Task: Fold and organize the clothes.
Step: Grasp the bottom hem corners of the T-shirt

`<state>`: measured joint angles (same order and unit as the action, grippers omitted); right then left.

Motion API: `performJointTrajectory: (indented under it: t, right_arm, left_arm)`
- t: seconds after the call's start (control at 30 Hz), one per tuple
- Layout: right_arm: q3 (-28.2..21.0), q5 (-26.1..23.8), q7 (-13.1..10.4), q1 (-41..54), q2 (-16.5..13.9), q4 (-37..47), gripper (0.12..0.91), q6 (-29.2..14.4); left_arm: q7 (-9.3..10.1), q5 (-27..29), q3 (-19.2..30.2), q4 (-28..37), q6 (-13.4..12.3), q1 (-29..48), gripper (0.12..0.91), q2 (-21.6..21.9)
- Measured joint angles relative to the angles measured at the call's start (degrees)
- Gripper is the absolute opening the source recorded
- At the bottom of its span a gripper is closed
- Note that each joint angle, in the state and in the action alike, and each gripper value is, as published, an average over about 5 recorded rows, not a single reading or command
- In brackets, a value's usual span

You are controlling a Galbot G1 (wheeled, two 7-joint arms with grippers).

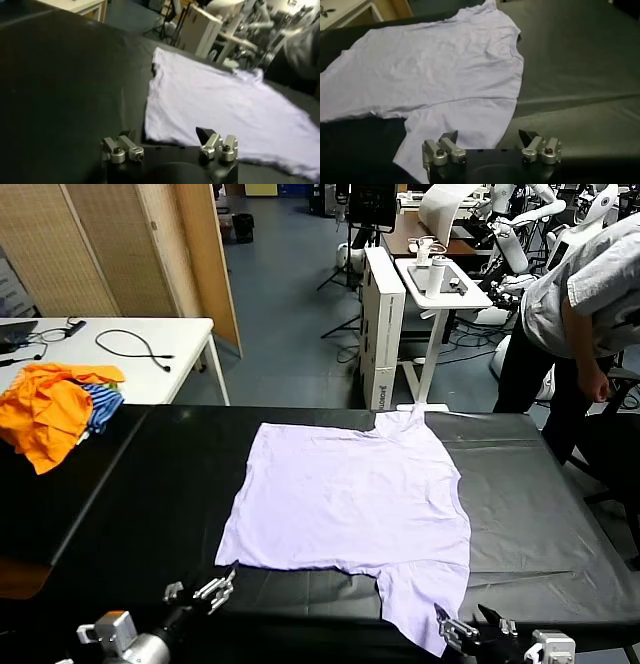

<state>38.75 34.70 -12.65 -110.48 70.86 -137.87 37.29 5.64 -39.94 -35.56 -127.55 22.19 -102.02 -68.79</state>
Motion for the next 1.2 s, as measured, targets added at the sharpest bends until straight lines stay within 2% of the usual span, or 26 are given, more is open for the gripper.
performJointTrajectory:
  t: [0.27,0.33,0.43,0.63,0.73,0.83,1.0,1.07,1.2]
  right_arm:
    - [-0.62,-0.80,0.15,0.10,0.46,1.22,0.905,-0.20]
    - [-0.76,-0.93,0.19,0.22,0.55,1.43,0.877,-0.27]
    - [-1.01,-1.14,0.20,0.44,0.73,1.75,0.784,-0.34]
    - [-1.48,-1.48,0.23,0.51,1.02,2.30,0.649,-0.39]
    - [-1.50,-1.55,0.23,0.45,1.04,2.41,0.602,-0.40]
    - [-1.55,-1.56,0.25,0.42,1.04,2.42,0.522,-0.35]
    - [-1.82,-1.77,0.32,0.24,1.04,2.46,0.238,-0.11]
    - [-1.91,-1.83,0.26,0.14,1.04,2.35,0.163,-0.03]
    - [-1.95,-1.82,-0.08,-0.35,1.04,1.59,0.139,0.18]
  left_arm:
    - [0.10,2.01,0.75,2.30,-0.66,0.85,0.900,-1.29]
    - [0.02,2.39,0.92,2.82,-0.81,1.00,0.876,-1.54]
    - [-0.02,2.70,1.09,3.43,-1.04,1.25,0.776,-1.67]
    - [-0.01,3.03,1.11,4.22,-1.23,1.32,0.434,-1.69]
    - [-0.01,3.18,1.16,4.37,-1.24,1.13,0.308,-1.72]
    - [-0.03,3.46,1.38,4.30,-1.20,0.79,0.250,-1.84]
    - [-0.29,4.35,2.14,3.65,-0.85,0.38,0.177,-2.04]
    - [-0.37,4.57,2.39,3.42,-0.66,0.38,0.151,-2.09]
    - [-0.37,4.63,2.52,3.20,-0.47,0.49,0.146,-2.08]
